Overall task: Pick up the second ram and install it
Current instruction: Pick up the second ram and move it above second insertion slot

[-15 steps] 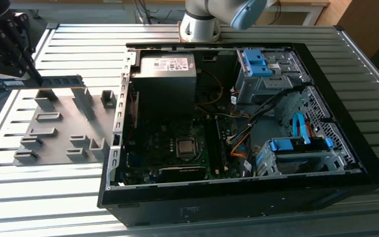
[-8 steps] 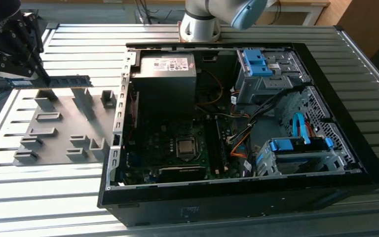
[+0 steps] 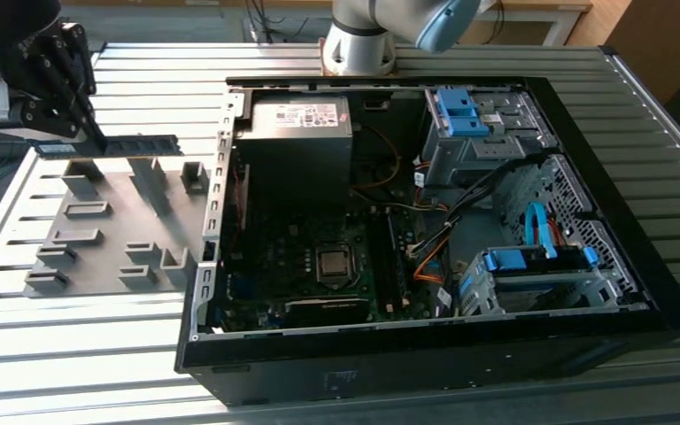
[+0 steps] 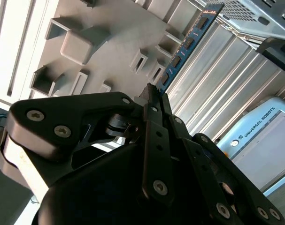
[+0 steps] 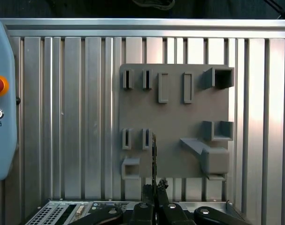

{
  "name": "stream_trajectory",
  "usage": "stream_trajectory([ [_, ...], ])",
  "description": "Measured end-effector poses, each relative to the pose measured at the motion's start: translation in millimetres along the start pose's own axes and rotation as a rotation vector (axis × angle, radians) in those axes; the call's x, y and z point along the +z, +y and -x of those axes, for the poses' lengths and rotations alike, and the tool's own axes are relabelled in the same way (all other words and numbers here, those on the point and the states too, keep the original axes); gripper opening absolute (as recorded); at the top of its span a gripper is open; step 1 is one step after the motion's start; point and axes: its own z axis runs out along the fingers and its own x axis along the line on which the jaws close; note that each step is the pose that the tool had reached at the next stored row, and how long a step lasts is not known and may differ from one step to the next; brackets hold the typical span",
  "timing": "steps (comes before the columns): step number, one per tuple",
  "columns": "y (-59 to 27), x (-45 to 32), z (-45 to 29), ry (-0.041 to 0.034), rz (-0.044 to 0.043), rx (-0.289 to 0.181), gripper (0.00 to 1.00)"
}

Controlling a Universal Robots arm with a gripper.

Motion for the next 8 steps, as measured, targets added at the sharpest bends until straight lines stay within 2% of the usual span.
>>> stream_trajectory([
  [8,-15.6,0.4,0.2,0.0,0.0,0.0,0.14],
])
